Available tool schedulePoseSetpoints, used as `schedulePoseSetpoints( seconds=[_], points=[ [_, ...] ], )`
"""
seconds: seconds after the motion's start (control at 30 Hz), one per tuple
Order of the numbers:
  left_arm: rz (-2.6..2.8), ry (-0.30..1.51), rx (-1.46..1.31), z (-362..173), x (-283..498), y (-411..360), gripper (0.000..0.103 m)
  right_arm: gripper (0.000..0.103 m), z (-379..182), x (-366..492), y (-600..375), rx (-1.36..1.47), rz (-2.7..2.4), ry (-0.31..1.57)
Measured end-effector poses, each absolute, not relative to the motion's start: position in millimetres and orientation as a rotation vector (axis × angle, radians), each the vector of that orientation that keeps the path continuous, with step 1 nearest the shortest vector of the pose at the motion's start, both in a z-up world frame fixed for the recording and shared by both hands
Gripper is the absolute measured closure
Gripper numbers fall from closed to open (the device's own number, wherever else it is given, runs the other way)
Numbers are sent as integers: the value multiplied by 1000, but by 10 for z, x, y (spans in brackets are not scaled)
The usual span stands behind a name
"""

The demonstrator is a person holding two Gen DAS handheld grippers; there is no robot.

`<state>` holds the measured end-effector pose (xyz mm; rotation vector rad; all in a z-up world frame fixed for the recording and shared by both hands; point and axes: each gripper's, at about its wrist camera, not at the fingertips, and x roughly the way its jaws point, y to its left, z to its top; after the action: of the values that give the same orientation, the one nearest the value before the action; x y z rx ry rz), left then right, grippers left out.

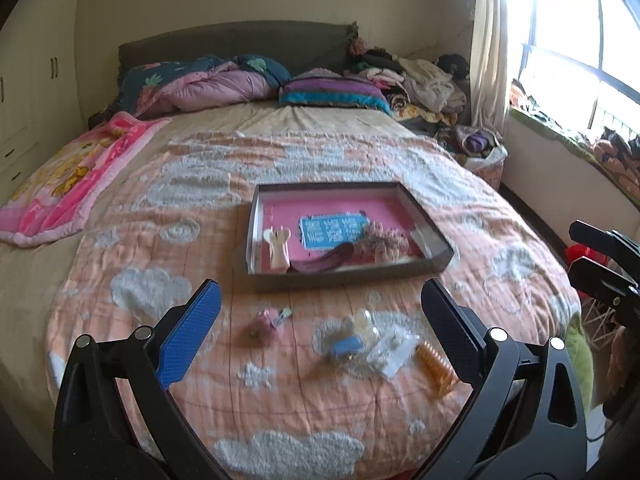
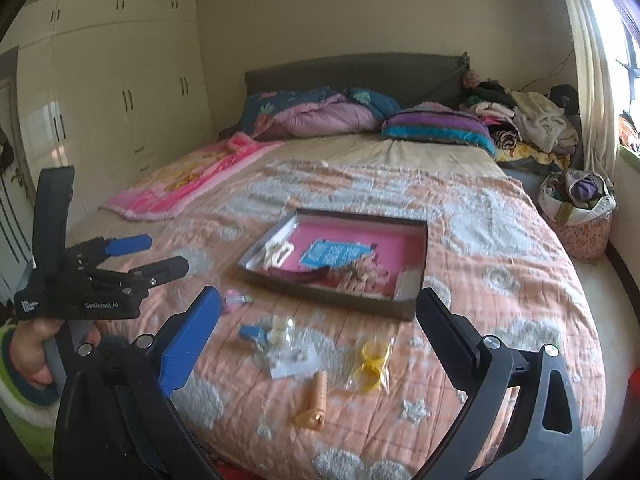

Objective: Organize jewelry

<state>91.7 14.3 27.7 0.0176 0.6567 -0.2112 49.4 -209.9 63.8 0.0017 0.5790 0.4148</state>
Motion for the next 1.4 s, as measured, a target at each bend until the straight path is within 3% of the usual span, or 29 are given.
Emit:
schedulePoseSetpoints(
  seconds=[1.1, 1.17, 1.4],
  points=[
    [-295, 950, -19, -864, 1217, 18, 11, 5, -418, 623, -1862, -110, 459, 831],
    [-291, 952, -21, -901, 1279, -4, 13, 5, -472, 665, -1878, -103, 446, 849],
    [-318, 974, -46, -1003, 1432, -63, 38, 5, -612, 750, -1794, -120, 451, 879]
  ],
)
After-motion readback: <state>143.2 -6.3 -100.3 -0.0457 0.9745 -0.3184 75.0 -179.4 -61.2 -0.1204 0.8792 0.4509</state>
